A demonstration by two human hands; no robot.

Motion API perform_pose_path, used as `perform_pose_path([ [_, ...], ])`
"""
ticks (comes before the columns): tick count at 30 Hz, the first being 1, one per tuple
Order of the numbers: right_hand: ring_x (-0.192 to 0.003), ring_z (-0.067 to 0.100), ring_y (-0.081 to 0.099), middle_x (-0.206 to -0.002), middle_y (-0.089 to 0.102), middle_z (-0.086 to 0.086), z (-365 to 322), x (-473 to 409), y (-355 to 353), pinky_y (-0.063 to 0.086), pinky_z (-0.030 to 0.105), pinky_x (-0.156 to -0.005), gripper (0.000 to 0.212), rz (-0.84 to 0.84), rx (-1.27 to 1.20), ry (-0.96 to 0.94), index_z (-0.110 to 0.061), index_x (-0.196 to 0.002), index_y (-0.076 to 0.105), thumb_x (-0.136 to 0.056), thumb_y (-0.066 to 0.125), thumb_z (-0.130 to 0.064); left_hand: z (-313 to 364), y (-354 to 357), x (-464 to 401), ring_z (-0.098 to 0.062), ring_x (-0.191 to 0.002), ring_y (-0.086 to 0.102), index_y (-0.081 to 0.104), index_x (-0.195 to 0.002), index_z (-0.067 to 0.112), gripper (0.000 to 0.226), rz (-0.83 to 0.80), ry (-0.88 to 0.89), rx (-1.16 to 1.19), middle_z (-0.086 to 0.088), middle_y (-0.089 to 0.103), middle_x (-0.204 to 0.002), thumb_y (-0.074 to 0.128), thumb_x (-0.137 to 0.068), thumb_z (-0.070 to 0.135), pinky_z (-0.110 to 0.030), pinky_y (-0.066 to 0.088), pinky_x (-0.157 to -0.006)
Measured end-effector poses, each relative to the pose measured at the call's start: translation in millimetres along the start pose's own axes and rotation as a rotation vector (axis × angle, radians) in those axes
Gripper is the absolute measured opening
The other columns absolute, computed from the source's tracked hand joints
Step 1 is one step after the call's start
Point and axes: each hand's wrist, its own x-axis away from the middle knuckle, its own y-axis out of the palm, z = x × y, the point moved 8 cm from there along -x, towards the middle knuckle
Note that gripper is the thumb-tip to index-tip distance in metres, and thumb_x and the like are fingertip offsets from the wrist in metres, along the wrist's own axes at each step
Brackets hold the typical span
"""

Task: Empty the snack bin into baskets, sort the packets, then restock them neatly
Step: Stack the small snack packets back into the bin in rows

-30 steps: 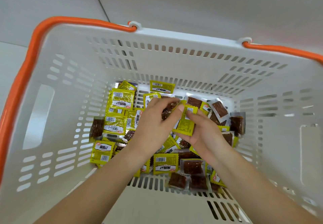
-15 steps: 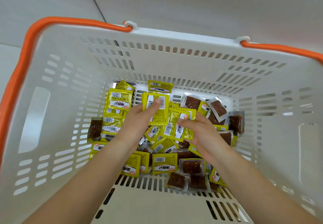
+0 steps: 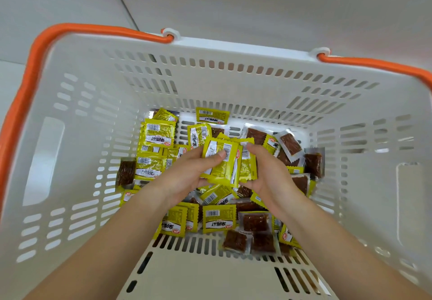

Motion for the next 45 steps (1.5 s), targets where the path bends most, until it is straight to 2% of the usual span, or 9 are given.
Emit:
perform_pose_path([
  [4, -0.104, 0.025, 0.066, -0.112, 0.07, 0.007, -8.0, 1.1, 4.0, 0.052, 0.049, -0.091, 0.024, -0.077, 0.045, -0.071, -0.016, -0.105, 0.069, -0.094, 0.05, -0.006, -5.2, 1.9, 1.3, -0.018, -0.128, 0.048, 0.017, -0.151, 0.01, 0.096, 0.028, -0.075, 0.085, -0.003, 0.033, -0.151, 0.071, -0.075, 0.032, -0.034, 0.059, -0.078],
  [10, -0.094, 0.024, 0.069, -0.098, 0.073, 0.003, -14.9, 4.7, -0.4, 0.053, 0.038, -0.084, 0.034, -0.027, 0.165, -0.203, -0.018, -0.107, 0.067, -0.082, 0.065, 0.005, -10.4, 4.6, -1.8, -0.018, -0.123, 0.053, 0.011, -0.152, 0.014, 0.092, 0.004, -0.107, 0.124, -0.001, 0.032, -0.152, 0.068, -0.081, 0.028, -0.027, 0.059, -0.072],
  [12, -0.092, 0.023, 0.069, -0.097, 0.074, 0.004, -17.1, 5.3, 0.2, 0.054, 0.038, -0.084, 0.028, -0.026, 0.163, -0.214, -0.019, -0.099, 0.069, -0.083, 0.064, 0.003, -11.6, 6.8, -3.3, -0.013, -0.112, 0.061, 0.014, -0.152, 0.014, 0.097, -0.039, -0.1, 0.108, 0.004, 0.046, -0.14, 0.073, -0.076, 0.031, -0.031, 0.058, -0.077],
  [20, -0.082, 0.014, 0.068, -0.095, 0.074, 0.0, -20.5, 3.1, 3.8, 0.054, 0.024, -0.067, 0.021, -0.11, 0.018, -0.157, -0.017, -0.099, 0.068, -0.096, 0.049, -0.007, -1.0, -1.0, -6.5, -0.026, -0.127, 0.051, 0.032, -0.147, 0.014, 0.124, -0.072, -0.023, 0.132, -0.009, 0.036, -0.152, 0.094, -0.044, 0.045, -0.05, 0.045, -0.101],
  [28, -0.116, 0.029, 0.058, -0.117, 0.065, 0.015, -20.5, -1.3, -12.4, 0.051, 0.049, -0.094, 0.008, 0.039, -0.059, -0.204, -0.014, -0.092, 0.067, -0.093, 0.059, -0.013, 5.0, -14.1, -6.6, -0.023, -0.121, 0.055, 0.038, -0.138, 0.014, 0.079, 0.084, 0.024, 0.143, 0.0, 0.059, -0.125, 0.077, -0.07, 0.022, -0.042, 0.046, -0.098],
  [31, -0.114, 0.022, 0.058, -0.113, 0.066, 0.007, -22.5, -0.8, -14.9, 0.055, 0.039, -0.084, 0.01, 0.073, -0.084, -0.222, -0.017, -0.088, 0.067, -0.092, 0.059, -0.013, 10.2, -20.3, -2.5, -0.026, -0.129, 0.048, 0.025, -0.148, 0.012, 0.109, 0.073, 0.018, 0.164, -0.003, 0.048, -0.141, 0.087, -0.059, 0.022, -0.045, 0.039, -0.105],
  [34, -0.102, 0.004, 0.056, -0.102, 0.06, -0.017, -28.5, 1.4, -15.7, 0.054, 0.034, -0.08, 0.012, 0.086, 0.006, -0.248, -0.028, -0.089, 0.064, -0.093, 0.059, -0.018, 22.1, -13.1, 4.2, -0.018, -0.118, 0.059, 0.055, -0.128, 0.014, 0.07, -0.038, 0.064, -0.1, -0.002, 0.063, -0.127, 0.084, -0.066, 0.024, -0.04, 0.04, -0.102],
  [37, -0.103, 0.013, 0.062, -0.111, 0.065, -0.007, -28.6, -0.3, -13.2, 0.056, 0.029, -0.074, 0.013, 0.046, 0.106, -0.188, -0.023, -0.103, 0.067, -0.094, 0.058, -0.026, 36.3, -2.4, 8.6, -0.012, -0.096, 0.069, 0.068, -0.107, 0.021, 0.029, -0.045, 0.209, -0.442, 0.005, 0.073, -0.102, 0.072, -0.079, 0.015, -0.033, 0.05, -0.091],
  [45, -0.091, 0.019, 0.071, -0.096, 0.075, 0.003, -33.4, 3.2, -0.1, 0.053, 0.038, -0.091, 0.03, -0.121, 0.216, -0.104, -0.018, -0.107, 0.069, -0.096, 0.05, -0.038, 29.0, 2.7, 11.3, -0.019, -0.11, 0.064, 0.065, -0.116, 0.028, 0.044, -0.165, 0.111, -0.395, 0.004, 0.07, -0.114, 0.076, -0.074, 0.034, -0.051, 0.042, -0.104],
])
